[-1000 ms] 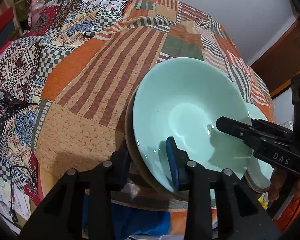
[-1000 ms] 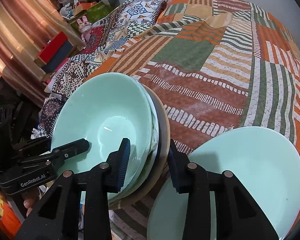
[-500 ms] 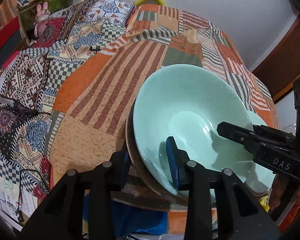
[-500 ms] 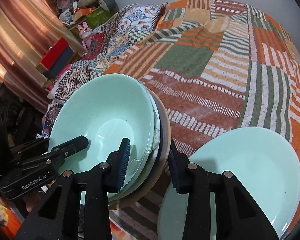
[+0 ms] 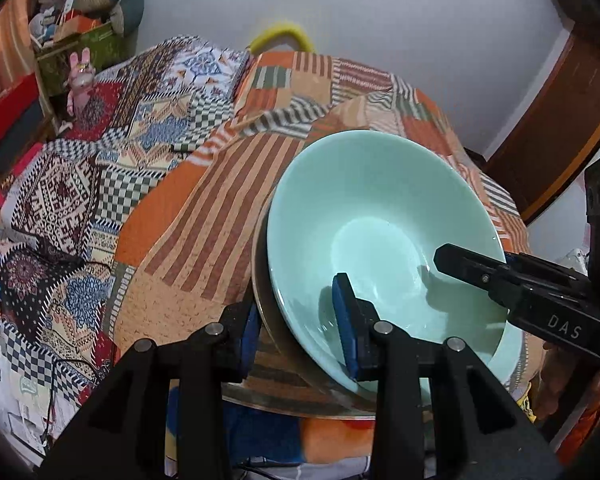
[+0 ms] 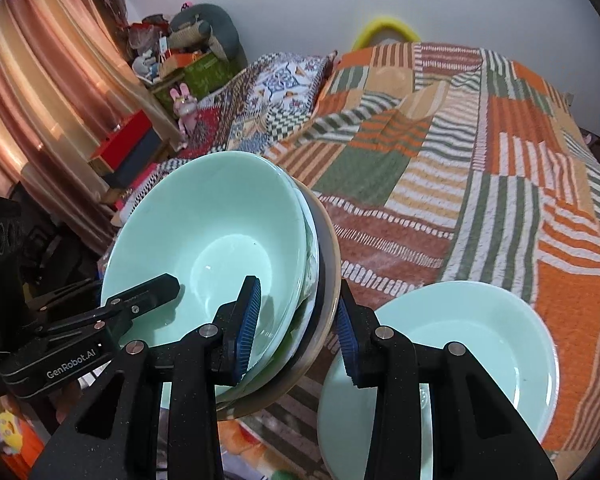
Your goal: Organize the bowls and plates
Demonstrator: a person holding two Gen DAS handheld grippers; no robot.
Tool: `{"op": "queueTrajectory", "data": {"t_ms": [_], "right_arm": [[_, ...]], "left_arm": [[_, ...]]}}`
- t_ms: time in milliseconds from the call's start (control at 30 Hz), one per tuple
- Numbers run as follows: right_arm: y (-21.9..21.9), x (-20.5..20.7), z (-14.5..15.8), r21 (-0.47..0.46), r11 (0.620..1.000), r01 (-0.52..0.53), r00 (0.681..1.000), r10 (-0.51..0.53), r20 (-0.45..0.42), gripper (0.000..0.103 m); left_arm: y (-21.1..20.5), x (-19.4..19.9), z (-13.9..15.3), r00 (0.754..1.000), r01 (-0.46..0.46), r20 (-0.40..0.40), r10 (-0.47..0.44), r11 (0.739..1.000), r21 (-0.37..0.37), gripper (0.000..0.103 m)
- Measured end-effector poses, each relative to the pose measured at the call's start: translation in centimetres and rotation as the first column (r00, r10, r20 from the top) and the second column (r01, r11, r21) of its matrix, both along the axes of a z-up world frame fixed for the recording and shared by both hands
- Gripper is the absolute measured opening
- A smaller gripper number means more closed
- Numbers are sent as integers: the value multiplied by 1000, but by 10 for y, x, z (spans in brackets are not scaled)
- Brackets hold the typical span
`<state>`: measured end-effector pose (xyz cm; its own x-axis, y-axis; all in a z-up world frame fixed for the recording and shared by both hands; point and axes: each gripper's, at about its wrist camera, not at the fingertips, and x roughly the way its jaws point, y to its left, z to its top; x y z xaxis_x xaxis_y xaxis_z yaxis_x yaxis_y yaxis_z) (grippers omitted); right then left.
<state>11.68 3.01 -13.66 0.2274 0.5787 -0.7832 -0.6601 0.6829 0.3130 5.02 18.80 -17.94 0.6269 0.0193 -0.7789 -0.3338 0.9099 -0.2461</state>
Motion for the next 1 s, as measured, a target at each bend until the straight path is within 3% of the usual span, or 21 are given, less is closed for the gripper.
{"op": "queueTrajectory", "data": {"t_ms": [500, 1000], "right_arm": [[-64, -7, 36, 61, 994, 89, 993, -93, 75, 33], [-132, -8, 30, 57, 973, 222, 973, -225, 56, 33]], "left_arm": [[-63, -1, 39, 993, 102, 57, -104, 994, 37, 34], [-130, 25, 31, 973, 231, 16, -232, 972, 49, 34]]}}
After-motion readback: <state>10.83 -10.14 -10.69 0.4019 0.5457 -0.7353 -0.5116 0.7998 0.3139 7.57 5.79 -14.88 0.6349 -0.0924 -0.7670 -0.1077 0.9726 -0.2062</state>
